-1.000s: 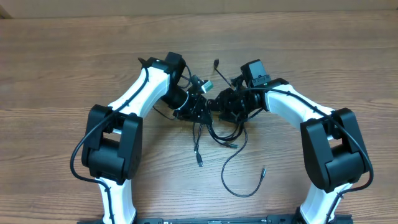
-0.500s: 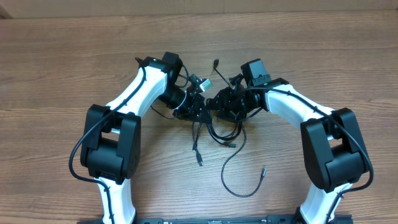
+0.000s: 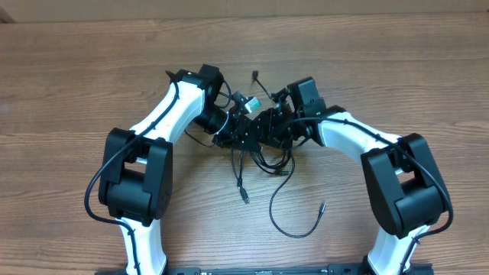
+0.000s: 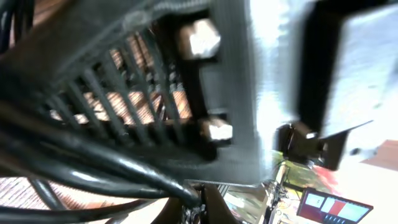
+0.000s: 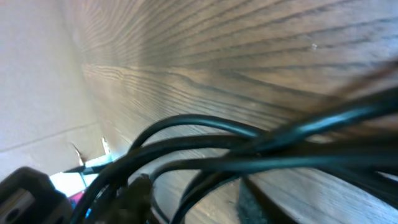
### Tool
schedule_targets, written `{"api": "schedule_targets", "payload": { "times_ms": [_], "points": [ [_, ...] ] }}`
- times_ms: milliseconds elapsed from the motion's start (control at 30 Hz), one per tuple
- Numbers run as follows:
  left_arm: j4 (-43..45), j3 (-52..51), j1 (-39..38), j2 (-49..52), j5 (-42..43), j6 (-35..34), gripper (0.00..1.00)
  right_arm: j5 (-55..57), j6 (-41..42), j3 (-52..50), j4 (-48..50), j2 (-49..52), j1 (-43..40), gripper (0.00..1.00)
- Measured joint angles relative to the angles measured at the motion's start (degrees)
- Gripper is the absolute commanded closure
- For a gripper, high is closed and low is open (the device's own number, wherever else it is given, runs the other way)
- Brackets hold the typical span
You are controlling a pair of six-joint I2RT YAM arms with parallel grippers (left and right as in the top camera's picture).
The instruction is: Untangle cables
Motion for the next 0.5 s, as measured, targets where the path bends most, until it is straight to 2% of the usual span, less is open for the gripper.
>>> {"api": "schedule_targets", "payload": {
  "times_ms": [300,400,500],
  "points": [
    [-0.5,0.0,0.0,0.0,0.6,0.4,0.96,-3.8,1.7,-3.7,7.4,0.0,0.1,0.62],
    [-0.5,0.0,0.1,0.0,1.0,0.6,0.96,-4.3,1.7,-3.7,7.9,0.1,0.0,0.68],
    [-0.5,0.0,0.1,0.0,1.0,0.9,0.96,-5.0,2.1,-3.7,7.3,0.1,0.0,0.68]
  ]
}}
